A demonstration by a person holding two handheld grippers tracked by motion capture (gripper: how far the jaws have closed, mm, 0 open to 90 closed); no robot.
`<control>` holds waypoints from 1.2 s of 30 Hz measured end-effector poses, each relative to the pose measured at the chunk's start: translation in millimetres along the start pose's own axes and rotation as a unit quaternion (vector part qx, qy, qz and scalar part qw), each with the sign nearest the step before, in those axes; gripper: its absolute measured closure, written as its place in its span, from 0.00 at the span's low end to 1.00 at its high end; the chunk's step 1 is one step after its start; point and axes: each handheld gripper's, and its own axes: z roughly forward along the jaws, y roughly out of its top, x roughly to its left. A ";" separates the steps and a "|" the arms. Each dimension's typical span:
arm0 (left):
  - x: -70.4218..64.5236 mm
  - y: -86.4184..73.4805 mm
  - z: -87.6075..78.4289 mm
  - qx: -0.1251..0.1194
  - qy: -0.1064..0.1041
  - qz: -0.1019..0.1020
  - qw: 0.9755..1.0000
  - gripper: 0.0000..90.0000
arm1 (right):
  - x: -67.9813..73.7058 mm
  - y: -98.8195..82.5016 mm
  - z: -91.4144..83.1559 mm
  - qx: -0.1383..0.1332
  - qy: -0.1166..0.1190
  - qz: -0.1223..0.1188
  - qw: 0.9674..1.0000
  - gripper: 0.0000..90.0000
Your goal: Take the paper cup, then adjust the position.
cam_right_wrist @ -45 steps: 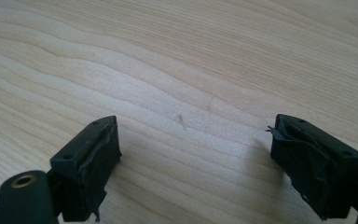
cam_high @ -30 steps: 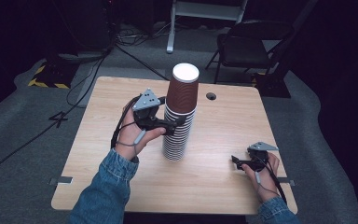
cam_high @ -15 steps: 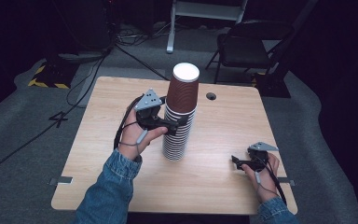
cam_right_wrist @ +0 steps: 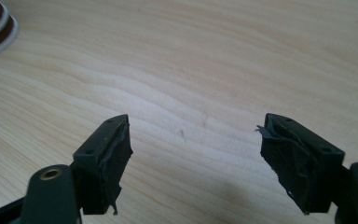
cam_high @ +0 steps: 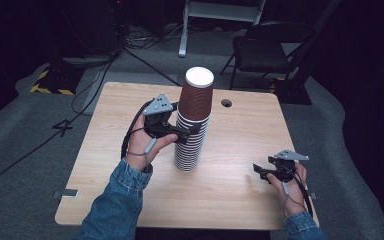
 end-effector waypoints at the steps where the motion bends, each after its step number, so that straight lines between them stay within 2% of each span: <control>1: 0.5 -0.1 -0.4 0.000 -0.002 0.001 1.000 0.04 | -0.3 3.7 -4.0 -0.005 0.003 -0.001 1.000 0.28; 5: 1.6 -0.5 -0.6 -0.001 -0.006 0.004 1.000 0.04 | 2.3 23.5 -22.8 -0.034 0.020 -0.002 0.999 0.28; 6: 1.6 -0.5 -0.6 -0.001 -0.006 0.004 1.000 0.04 | 2.3 23.5 -22.8 -0.034 0.020 -0.002 0.999 0.28; 7: 1.9 -0.3 -0.7 0.000 -0.006 0.006 1.000 0.04 | 5.1 33.5 -31.4 -0.047 0.032 -0.009 0.998 0.28; 8: 2.1 -0.1 -0.7 0.001 -0.007 0.006 1.000 0.04 | 5.1 33.5 -31.4 -0.047 0.032 -0.009 0.998 0.28; 9: 2.5 0.3 -0.7 0.003 -0.009 0.006 1.000 0.04 | 8.8 44.2 -40.7 -0.060 0.045 -0.011 0.997 0.29; 13: 3.3 0.8 -0.9 0.005 -0.011 0.007 1.000 0.04 | 16.4 68.2 -60.5 -0.085 0.066 -0.017 0.994 0.29; 16: 4.4 1.9 -0.9 0.009 -0.014 0.010 1.000 0.04 | 24.9 91.6 -76.3 -0.102 0.081 -0.030 0.991 0.30; 18: 5.1 2.3 -1.1 0.011 -0.016 0.012 1.000 0.04 | 27.4 98.4 -80.4 -0.107 0.087 -0.033 0.990 0.30; 19: 5.8 1.9 -0.9 0.010 -0.020 0.011 1.000 0.04 | 32.4 111.5 -87.7 -0.114 0.097 -0.035 0.988 0.30; 20: 5.8 1.9 -0.9 0.010 -0.020 0.011 1.000 0.04 | 32.4 111.5 -87.7 -0.114 0.097 -0.035 0.988 0.30; 22: 7.1 1.8 -1.0 0.009 -0.023 0.014 1.000 0.04 | 40.7 130.2 -96.9 -0.121 0.106 -0.048 0.986 0.30; 23: 7.5 1.7 -1.0 0.009 -0.024 0.014 1.000 0.04 | 40.7 130.2 -96.9 -0.121 0.106 -0.048 0.986 0.30; 30: 9.7 2.0 -1.5 0.011 -0.029 0.018 0.999 0.04 | 72.5 177.0 -112.9 -0.138 0.143 -0.089 0.976 0.30; 36: 10.0 1.5 -1.5 0.009 -0.030 0.020 0.999 0.05 | 100.5 216.6 -120.9 -0.153 0.161 -0.121 0.968 0.29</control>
